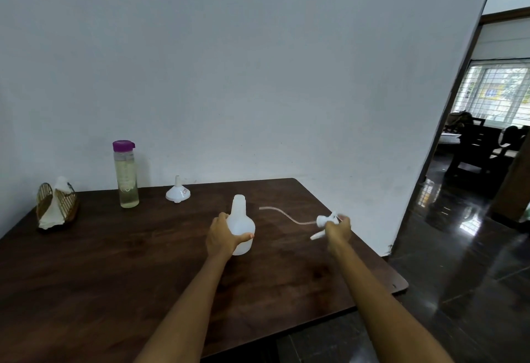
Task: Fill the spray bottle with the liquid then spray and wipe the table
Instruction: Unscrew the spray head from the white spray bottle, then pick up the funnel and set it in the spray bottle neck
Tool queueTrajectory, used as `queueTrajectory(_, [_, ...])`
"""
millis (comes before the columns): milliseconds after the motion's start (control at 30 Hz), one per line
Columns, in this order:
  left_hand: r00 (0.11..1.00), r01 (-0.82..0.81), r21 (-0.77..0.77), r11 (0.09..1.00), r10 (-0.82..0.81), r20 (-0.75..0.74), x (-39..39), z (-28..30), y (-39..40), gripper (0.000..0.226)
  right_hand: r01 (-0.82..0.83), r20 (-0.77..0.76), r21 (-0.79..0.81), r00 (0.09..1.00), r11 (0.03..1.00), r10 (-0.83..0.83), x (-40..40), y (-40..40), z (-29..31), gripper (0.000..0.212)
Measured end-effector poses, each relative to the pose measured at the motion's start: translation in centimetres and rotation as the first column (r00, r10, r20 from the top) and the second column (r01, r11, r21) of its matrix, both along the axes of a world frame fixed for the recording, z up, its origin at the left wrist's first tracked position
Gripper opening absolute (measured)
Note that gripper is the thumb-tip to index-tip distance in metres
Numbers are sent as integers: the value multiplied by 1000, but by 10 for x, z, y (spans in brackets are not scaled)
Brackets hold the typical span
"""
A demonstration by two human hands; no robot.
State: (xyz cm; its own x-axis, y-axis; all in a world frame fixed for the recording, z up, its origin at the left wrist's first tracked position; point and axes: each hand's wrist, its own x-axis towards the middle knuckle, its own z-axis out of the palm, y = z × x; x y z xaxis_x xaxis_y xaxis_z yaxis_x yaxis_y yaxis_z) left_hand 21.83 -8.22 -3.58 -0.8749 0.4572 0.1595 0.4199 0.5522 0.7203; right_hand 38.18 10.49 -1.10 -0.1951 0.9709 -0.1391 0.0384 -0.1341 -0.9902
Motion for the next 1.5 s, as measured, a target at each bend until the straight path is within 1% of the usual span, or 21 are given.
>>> queueTrajectory(33, [1000,0,-4,1000,0,-2,0,0,0,83,28,-8,-51,1000,998,-29,-3,-3,-12,50])
queueTrajectory(67, [1000,0,-6,1000,0,-4,0,0,0,83,51,36,-73,998,996,-48,-4,-5,-23,48])
queueTrajectory(100, [1000,1,-7,1000,-1,-5,0,-1,1,83,61,139,-63,989,996,-52,-4,-9,-31,45])
queueTrajectory(133, [1000,1,-9,1000,-1,-5,0,0,1,83,86,298,-16,952,996,-77,-4,-10,-37,42])
queueTrajectory(167, [1000,0,-11,1000,0,-5,0,0,1,83,103,445,56,888,993,-117,-3,-11,-42,41])
queueTrajectory(233, [1000,-5,-14,1000,5,-8,0,0,2,83,73,635,166,755,983,-163,-1,-15,-43,43])
queueTrajectory(300, [1000,-9,-18,1000,9,-2,1,1,3,83,29,732,222,655,975,-186,-2,-16,-43,45])
queueTrajectory(367, [1000,-8,-19,1000,8,-3,3,1,3,82,3,769,249,608,969,-199,-4,-16,-44,45])
queueTrajectory(433, [1000,-5,-16,1000,5,-6,4,1,3,81,-7,776,276,591,961,-219,-5,-19,-42,42])
queueTrajectory(500, [1000,6,-15,1000,-6,-3,4,1,3,81,-46,760,353,597,935,-257,-6,-22,-37,39])
queueTrajectory(600, [997,75,-31,997,-75,22,2,3,2,83,-179,706,486,658,856,-263,-14,-31,-29,42])
queueTrajectory(667, [991,130,-51,990,-128,42,-1,4,-2,84,-243,652,561,719,791,-241,-24,-41,-23,41])
queueTrajectory(733, [984,169,-75,983,-165,59,-2,5,-9,92,-278,566,666,793,692,-227,-35,-53,-16,35])
queueTrajectory(833, [978,203,-101,974,-196,78,-4,7,-21,111,-293,429,830,880,474,-206,-55,-76,-3,26])
queueTrajectory(933, [972,227,-48,973,-223,81,-10,10,-35,111,-283,333,926,923,249,-191,-78,-102,14,23])
queueTrajectory(967, [968,238,-30,971,-235,92,-14,9,-39,108,-282,317,939,931,199,-179,-85,-110,20,25])
queueTrajectory(1033, [962,249,-7,968,-247,113,-18,10,-50,102,-273,291,952,947,135,-135,-99,-128,30,30])
queueTrajectory(1133, [968,212,-17,977,-207,144,-27,8,-69,89,-262,267,962,962,79,-61,-118,-153,41,28])
queueTrajectory(1233, [982,141,-89,986,-128,135,-42,6,-98,75,-284,283,956,959,70,25,-138,-176,43,27])
queueTrajectory(1367, [994,39,-186,982,-19,109,-67,6,-140,57,-380,376,921,925,88,60,-165,-194,31,20])
queueTrajectory(1500, [995,-69,-273,960,86,52,-97,6,-175,47,-511,504,855,859,87,92,-193,-205,11,23])
